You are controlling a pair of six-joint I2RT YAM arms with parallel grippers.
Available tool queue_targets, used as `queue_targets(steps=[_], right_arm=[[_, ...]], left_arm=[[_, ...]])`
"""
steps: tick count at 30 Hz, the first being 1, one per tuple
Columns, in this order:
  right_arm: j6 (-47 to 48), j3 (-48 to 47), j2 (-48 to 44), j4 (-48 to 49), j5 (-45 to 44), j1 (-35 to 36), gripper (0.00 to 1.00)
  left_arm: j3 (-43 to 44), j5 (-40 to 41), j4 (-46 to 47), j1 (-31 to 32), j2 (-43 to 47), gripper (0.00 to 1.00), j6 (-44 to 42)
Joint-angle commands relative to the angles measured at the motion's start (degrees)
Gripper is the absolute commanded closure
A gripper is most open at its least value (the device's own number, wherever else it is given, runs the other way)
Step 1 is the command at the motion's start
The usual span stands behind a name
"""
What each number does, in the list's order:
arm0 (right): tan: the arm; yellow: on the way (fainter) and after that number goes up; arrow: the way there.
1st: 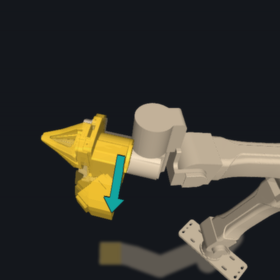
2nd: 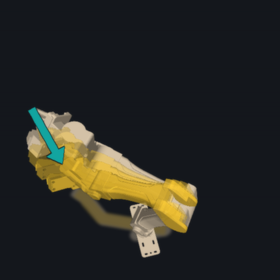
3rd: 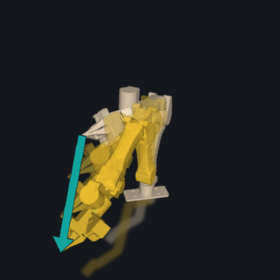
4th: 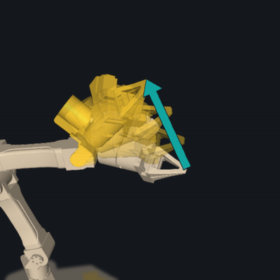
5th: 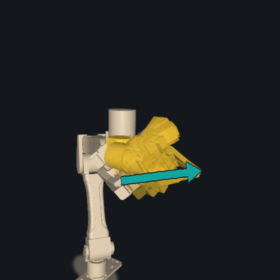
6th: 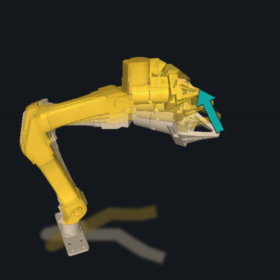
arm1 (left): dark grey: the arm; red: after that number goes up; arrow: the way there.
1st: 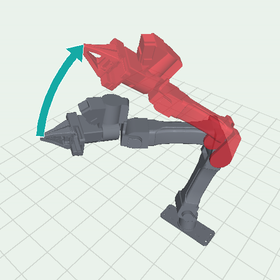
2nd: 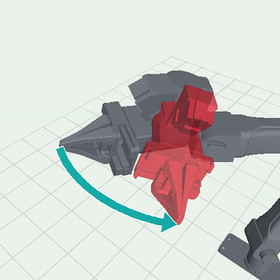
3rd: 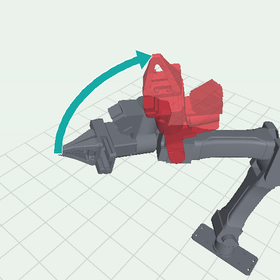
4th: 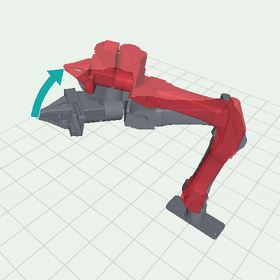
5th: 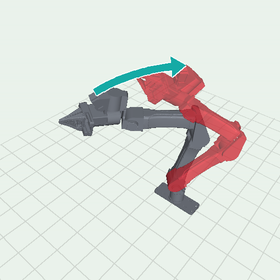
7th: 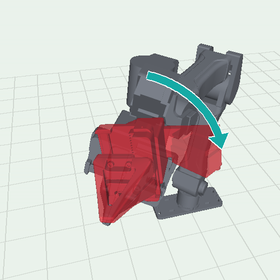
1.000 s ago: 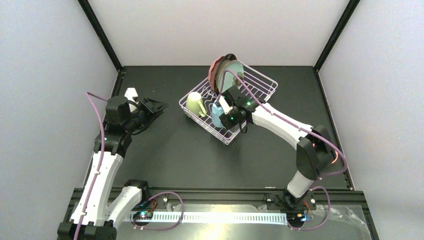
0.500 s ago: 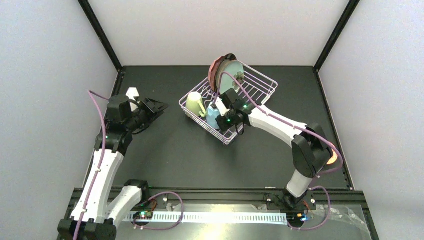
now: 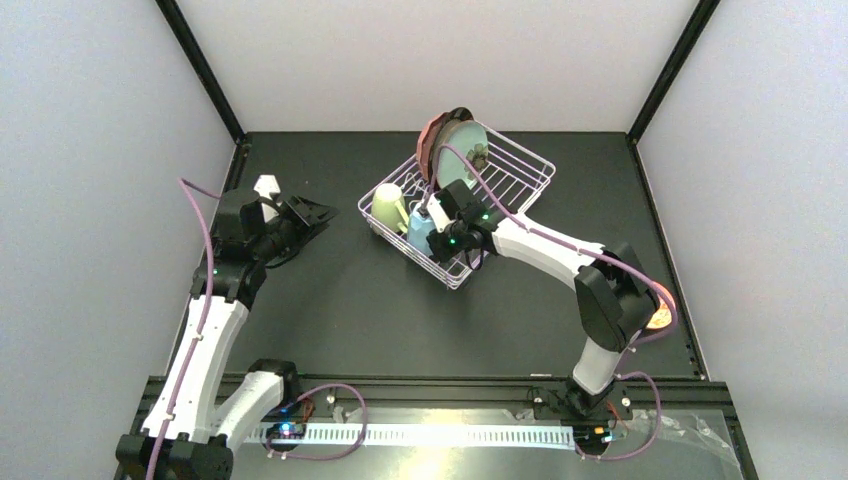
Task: Load the mixed dishes into the dish rack
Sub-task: Turn the cup upside down over the dish rack.
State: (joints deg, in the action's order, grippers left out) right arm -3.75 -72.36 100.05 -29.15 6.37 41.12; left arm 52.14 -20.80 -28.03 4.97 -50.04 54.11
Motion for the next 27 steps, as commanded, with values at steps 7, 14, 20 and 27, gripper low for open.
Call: queue_targets(steps=[7, 14, 20, 27], right_arm=[[-0.5, 3.5, 2.6, 3.0, -8.0, 0.6, 1.0], [-1.0, 4.7, 1.7, 4.1, -10.9, 0.6, 1.0], [-1.0, 5.4, 1.7, 3.7, -10.6, 0.6, 0.95], [-1.5, 4.6, 0.3, 2.6, -12.3, 0.6, 0.58]], left_arm=[[0.3, 0.8, -1.5, 0.3, -0.2, 0.02, -1.7], [-0.3, 0.8, -1.7, 0.4, 0.2, 0.02, -1.8], [-0.5, 0.1, -1.7, 0.3, 0.3, 0.02, -1.7], [-0.7, -0.7, -1.7, 0.4, 0.0, 0.02, -1.7]])
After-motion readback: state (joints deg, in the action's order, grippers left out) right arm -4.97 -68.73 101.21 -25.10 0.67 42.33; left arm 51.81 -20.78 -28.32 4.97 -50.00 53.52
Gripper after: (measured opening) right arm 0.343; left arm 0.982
